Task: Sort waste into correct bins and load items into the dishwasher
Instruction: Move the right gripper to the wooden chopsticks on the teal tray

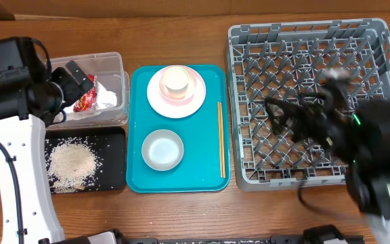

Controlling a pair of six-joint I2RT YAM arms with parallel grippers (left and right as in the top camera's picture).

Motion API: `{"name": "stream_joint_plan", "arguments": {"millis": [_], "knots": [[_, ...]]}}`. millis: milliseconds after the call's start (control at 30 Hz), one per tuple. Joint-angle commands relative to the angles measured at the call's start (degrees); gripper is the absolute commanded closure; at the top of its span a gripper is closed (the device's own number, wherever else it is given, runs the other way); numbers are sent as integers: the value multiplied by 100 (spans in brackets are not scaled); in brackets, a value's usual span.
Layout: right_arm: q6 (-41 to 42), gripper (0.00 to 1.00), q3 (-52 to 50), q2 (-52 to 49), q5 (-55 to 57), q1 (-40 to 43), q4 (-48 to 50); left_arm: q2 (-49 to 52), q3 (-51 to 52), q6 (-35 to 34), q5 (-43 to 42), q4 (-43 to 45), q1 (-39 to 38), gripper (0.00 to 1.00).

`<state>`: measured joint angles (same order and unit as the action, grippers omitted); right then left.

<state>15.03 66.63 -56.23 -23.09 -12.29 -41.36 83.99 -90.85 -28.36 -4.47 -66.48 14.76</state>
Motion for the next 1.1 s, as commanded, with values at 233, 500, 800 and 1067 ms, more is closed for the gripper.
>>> {"name": "stream_joint_plan", "arguments": {"millis": [233, 500, 800, 1067], "knots": [[2, 0, 925, -3049, 811, -2581, -44, -85, -103, 48, 507, -103, 48, 0], [9, 0, 925, -4155, 538, -2933, 590, -85, -103, 50, 507, -103, 48, 0], [1200, 84, 909, -4371, 2778, -2946, 341, -85, -103, 50, 505, -103, 48, 0], [2033, 85, 501, -4382, 3512, -2981, 118, -85, -103, 48, 505, -103, 48, 0]]}}
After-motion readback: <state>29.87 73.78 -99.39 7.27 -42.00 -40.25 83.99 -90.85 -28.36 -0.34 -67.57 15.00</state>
